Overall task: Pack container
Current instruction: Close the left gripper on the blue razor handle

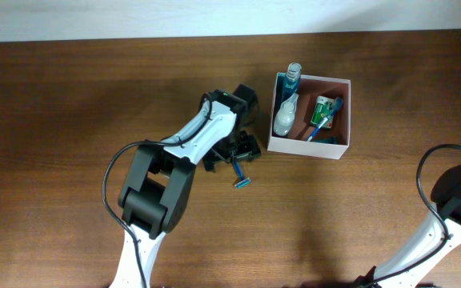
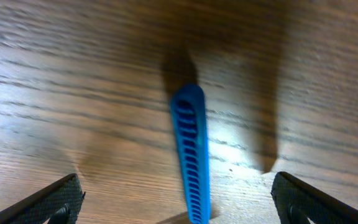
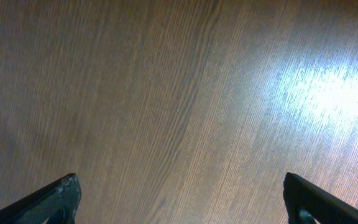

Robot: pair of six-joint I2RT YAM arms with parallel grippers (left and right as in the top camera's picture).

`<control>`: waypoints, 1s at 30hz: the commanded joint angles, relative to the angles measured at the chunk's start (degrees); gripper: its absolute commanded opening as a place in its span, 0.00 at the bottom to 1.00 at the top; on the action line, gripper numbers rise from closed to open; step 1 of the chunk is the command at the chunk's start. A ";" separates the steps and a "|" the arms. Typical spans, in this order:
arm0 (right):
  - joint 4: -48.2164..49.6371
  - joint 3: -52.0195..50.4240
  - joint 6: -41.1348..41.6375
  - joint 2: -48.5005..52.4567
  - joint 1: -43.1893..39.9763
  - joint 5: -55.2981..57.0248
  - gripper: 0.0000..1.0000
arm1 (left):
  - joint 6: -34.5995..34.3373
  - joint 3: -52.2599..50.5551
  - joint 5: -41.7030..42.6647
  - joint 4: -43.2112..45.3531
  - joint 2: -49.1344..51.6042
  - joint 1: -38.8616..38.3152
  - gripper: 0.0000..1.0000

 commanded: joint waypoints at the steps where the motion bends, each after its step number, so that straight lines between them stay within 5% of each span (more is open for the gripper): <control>1: 0.13 -0.22 0.07 0.26 0.00 1.33 0.99 | -0.09 -0.66 -0.81 0.13 0.55 -1.53 0.99; 27: 0.13 -0.22 0.07 0.26 0.00 1.33 0.99 | -0.09 -1.01 -2.38 -0.07 2.69 -2.14 0.95; 30: 0.13 -0.22 0.09 0.26 0.00 1.33 0.99 | -0.09 -1.01 -2.36 -0.09 2.69 -2.12 0.81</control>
